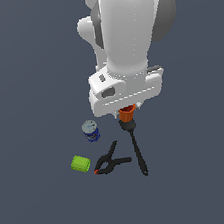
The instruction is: Pick up a designated object from a clutter of objects.
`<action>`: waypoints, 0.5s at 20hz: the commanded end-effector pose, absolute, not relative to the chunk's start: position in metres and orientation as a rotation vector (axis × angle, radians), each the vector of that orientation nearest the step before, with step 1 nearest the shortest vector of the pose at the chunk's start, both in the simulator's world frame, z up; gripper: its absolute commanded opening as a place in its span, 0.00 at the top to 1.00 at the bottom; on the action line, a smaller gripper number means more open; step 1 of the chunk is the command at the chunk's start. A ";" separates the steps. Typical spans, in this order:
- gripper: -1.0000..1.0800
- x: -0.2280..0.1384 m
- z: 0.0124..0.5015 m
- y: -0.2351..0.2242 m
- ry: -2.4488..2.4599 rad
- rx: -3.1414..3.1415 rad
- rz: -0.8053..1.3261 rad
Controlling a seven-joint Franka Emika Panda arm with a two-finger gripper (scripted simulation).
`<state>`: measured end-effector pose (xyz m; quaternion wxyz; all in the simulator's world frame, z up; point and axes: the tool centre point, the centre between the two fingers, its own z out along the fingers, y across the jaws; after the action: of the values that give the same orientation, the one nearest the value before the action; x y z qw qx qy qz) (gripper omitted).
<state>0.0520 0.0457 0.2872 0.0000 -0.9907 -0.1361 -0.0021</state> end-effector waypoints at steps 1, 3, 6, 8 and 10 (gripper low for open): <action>1.00 0.060 0.310 0.048 -0.427 -3.112 -0.005; 1.00 0.066 0.327 0.050 -0.426 -3.112 -0.005; 1.00 0.074 0.349 0.053 -0.426 -3.113 -0.004; 1.00 0.079 0.362 0.055 -0.426 -3.113 -0.003; 1.00 0.084 0.372 0.056 -0.425 -3.113 -0.002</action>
<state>0.0803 0.0549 0.3633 0.0000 -0.9908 -0.1355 -0.0009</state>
